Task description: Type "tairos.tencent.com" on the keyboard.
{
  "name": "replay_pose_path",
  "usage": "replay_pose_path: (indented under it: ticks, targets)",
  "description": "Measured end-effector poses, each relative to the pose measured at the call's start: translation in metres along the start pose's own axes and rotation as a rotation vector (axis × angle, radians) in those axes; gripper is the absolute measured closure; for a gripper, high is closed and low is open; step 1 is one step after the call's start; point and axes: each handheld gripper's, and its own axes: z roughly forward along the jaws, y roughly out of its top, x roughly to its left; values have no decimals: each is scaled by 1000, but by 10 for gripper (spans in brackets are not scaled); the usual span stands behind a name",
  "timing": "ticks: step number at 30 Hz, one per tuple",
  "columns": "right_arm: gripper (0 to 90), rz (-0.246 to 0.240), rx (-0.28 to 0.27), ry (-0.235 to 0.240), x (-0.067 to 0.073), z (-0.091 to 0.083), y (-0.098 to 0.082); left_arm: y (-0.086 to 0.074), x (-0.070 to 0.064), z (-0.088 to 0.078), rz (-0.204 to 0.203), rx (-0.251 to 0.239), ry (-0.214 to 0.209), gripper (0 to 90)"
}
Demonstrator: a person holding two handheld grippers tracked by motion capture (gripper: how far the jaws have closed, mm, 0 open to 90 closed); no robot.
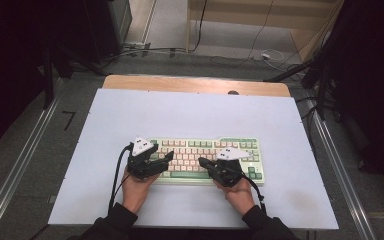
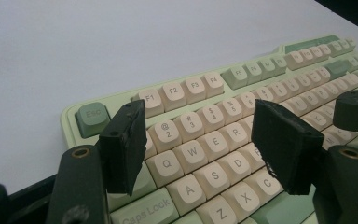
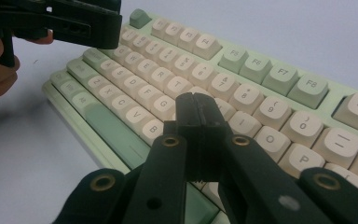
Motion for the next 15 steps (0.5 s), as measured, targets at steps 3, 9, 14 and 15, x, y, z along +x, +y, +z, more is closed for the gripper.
replay_pose_path:
  ticks: [3,9,14,15]
  targets:
    - [874,-2,4,1,1,1,0,0,0,0,2,2,-3,362]
    - [874,-9,11,8,3,3,-1,-1,-1,1,2,2,-5,362]
    - [873,-12,18,11,4,5,-1,-1,-1,1,2,3,-7,362]
    - [874,-12,21,11,5,5,-1,-1,-1,1,3,3,-7,362]
